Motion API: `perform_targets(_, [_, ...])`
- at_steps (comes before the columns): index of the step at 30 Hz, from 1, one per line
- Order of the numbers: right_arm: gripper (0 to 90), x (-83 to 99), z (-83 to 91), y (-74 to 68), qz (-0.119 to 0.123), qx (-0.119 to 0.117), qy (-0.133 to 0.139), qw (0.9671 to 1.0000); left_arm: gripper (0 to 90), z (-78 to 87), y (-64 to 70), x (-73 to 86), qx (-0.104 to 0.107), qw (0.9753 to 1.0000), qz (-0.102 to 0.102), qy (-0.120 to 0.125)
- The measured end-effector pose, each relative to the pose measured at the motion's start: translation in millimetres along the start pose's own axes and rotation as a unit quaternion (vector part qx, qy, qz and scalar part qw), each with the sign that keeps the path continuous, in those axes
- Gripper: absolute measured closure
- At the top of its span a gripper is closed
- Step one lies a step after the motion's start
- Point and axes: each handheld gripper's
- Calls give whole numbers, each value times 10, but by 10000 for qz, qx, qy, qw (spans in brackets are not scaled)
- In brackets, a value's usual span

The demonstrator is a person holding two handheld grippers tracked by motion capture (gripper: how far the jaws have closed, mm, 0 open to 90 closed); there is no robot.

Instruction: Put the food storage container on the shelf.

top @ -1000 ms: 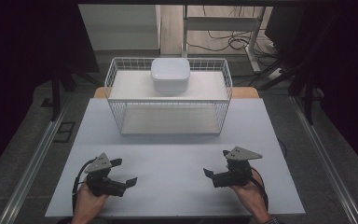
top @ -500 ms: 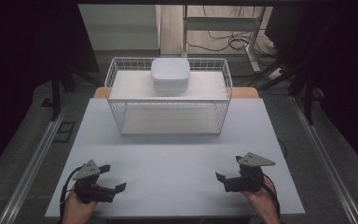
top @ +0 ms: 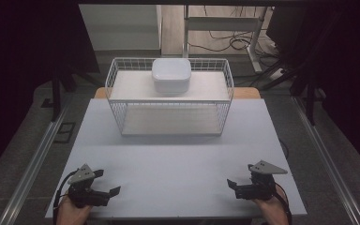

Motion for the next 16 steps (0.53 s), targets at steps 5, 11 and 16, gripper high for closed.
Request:
perform_targets(5, [0,48,-26,-9,35,-33,-195,9998,14,-27,-3,-2,-15,9999,24,-100])
perform_targets(11, [0,89,-81,-37,155,-73,-535,9984,14,-42,-11,-4,-6,9998,83,-165])
perform_targets(16, [0,101,-109,-47,241,-72,-658,9975,15,-57,-4,-15,-32,9997,76,-235])
Point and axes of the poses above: each handheld gripper's, and its own axes: z roughly backward along the jaws, x roughly out of its underside, y roughly to its right, and after that the axes turned 9 degrees about -y, right-handed
